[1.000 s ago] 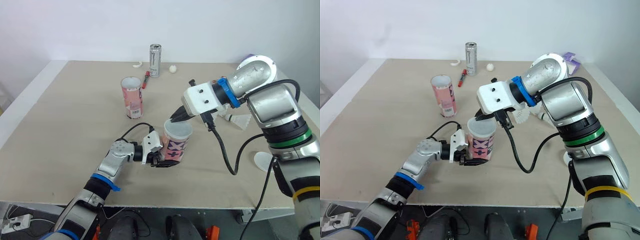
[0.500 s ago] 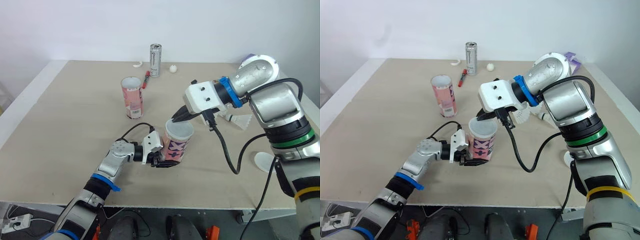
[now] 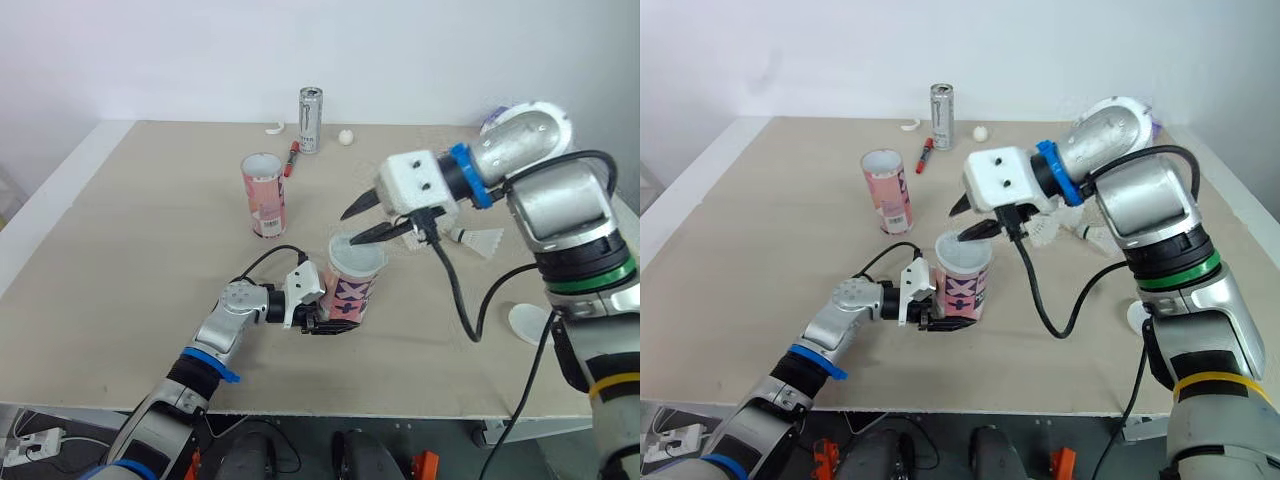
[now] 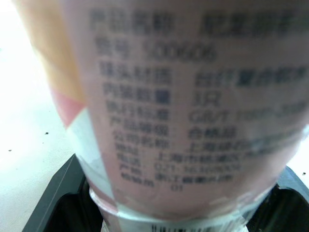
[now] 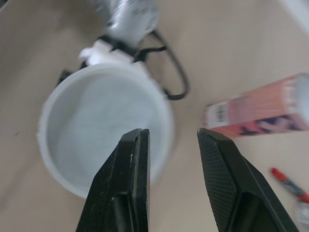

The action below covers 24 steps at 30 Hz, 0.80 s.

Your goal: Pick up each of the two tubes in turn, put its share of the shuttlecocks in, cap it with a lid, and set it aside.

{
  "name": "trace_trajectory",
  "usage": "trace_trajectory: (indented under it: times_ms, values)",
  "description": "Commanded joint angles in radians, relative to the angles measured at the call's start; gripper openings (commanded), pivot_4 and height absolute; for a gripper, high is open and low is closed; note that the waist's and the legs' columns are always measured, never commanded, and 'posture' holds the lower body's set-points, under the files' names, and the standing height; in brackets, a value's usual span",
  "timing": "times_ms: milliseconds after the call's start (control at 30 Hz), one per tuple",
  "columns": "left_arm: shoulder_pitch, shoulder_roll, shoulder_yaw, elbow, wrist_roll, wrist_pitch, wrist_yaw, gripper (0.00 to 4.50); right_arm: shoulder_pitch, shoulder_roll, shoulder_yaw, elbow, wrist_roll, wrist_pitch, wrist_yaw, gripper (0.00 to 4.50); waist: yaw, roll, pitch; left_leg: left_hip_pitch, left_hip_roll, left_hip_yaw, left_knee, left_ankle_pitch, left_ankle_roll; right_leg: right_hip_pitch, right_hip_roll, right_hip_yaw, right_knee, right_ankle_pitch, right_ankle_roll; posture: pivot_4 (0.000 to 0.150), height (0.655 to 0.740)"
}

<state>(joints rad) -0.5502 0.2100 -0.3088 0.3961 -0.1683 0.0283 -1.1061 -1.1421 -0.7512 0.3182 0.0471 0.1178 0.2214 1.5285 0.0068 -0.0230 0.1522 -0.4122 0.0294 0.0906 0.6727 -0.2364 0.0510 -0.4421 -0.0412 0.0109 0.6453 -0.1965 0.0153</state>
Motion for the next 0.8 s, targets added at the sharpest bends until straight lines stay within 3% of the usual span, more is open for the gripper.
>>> trace_trajectory:
  times_ms: [33,133,233,300,600,800]
  values:
    - [0.029,0.024,-0.001,0.036,0.028,0.043,0.02,3.03,-0.041,-0.028,-0.106,-0.005,0.085,0.127,-0.01,1.77,0.0,0.0,0.0,0.0,0.0,0.0,0.0,0.0,0.0,0.0,0.0,0.0,0.0,0.0,0.0,0.15,0.74]
    - [0.031,0.024,0.001,0.032,0.027,0.044,0.022,3.03,-0.024,-0.049,-0.155,-0.049,0.17,0.298,-0.017,1.77,0.0,0.0,0.0,0.0,0.0,0.0,-0.001,0.0,0.0,0.0,-0.002,-0.002,0.0,0.0,-0.001,0.15,0.74]
    - [0.029,0.022,0.003,0.031,0.026,0.047,0.022,3.03,0.043,-0.06,-0.186,-0.151,0.261,0.462,-0.051,0.94,0.0,0.0,0.0,0.0,0.0,-0.001,-0.001,-0.001,-0.001,0.0,-0.005,-0.006,-0.001,0.002,-0.006,0.15,0.74]
    - [0.03,0.022,0.004,0.025,0.024,0.051,0.021,3.03,0.108,-0.07,-0.181,-0.219,0.277,0.507,-0.08,0.05,0.0,0.0,0.0,0.0,0.0,-0.001,-0.002,-0.001,-0.001,0.0,-0.008,-0.012,-0.001,0.001,-0.007,0.15,0.74]
    - [0.034,0.024,0.001,0.012,0.022,0.054,0.015,3.03,0.182,-0.047,-0.123,-0.279,0.257,0.554,-0.215,0.01,0.0,0.0,0.001,0.0,0.0,-0.001,-0.002,-0.001,-0.001,0.0,-0.014,-0.025,-0.001,-0.001,-0.002,0.15,0.74]
    - [0.038,0.025,0.0,0.01,0.026,0.052,0.019,3.03,0.183,-0.071,-0.02,-0.292,0.213,0.533,-0.192,0.01,0.0,0.0,0.001,-0.001,0.0,-0.001,-0.002,-0.001,-0.001,0.0,-0.014,-0.025,-0.002,-0.002,-0.001,0.15,0.74]
